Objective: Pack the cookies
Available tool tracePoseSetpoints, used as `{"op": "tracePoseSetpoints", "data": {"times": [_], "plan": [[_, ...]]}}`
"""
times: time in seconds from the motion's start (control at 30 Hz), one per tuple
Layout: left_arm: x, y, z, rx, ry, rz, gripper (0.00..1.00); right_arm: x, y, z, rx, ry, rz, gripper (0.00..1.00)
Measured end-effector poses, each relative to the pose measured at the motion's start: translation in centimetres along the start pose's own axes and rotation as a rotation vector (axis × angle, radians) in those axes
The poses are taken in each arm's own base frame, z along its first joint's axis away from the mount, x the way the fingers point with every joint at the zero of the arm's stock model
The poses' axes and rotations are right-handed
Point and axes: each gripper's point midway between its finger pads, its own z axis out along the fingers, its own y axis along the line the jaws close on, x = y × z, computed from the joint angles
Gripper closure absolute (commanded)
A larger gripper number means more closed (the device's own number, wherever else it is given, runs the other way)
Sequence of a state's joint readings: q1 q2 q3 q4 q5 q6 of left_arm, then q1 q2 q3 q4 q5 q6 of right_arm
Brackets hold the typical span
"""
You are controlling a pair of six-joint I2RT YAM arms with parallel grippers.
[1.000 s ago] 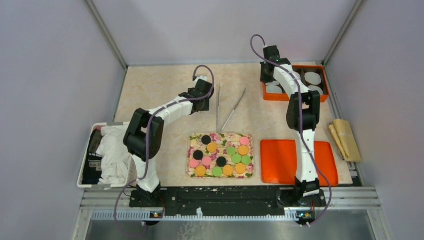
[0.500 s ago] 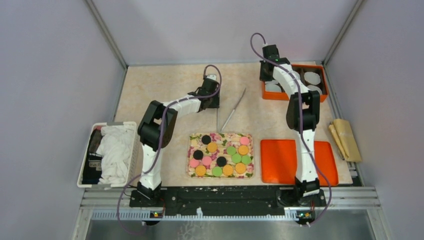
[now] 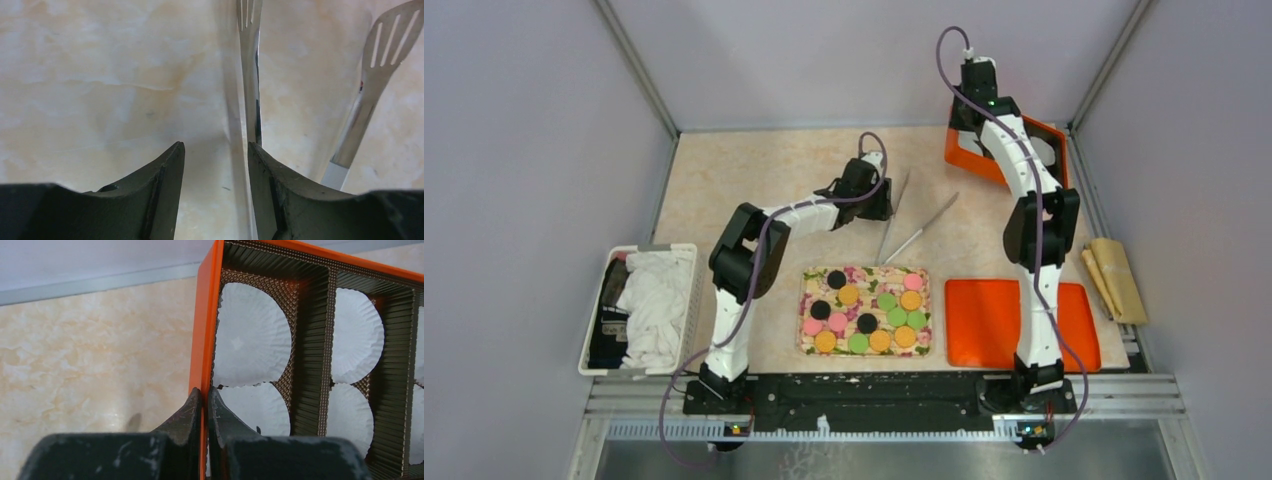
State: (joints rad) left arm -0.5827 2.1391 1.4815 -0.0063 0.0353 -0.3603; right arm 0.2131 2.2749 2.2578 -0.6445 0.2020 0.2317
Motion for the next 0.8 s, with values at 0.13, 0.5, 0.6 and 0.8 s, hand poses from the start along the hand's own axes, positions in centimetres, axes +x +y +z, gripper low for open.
{"op": "tracePoseSetpoints", "data": {"times": [0.13,0.5,0.6,0.8], "plan": [[0.9,-3.4,-0.2,0.094,0.023,0.023,0.44,-1.3,0.5,-0.3,-0.021,-0.036,0.013,1.00],[3.8,-11.5,-1.5,0.333,0.085,0.067,0.44,-1.2,1.4,-0.3,-0.071,-0.032,0.012,1.00],[4.4,-13.0,-1.9,0.393,0.098,0.072,0.44,-1.2,1.8,-0.4,-0.086,-0.032,0.011,1.00],[5.4,-14.6,-2.4,0.481,0.106,0.086,0.44,-1.5,3.1,-0.6,-0.120,-0.038,0.004,1.00]]}}
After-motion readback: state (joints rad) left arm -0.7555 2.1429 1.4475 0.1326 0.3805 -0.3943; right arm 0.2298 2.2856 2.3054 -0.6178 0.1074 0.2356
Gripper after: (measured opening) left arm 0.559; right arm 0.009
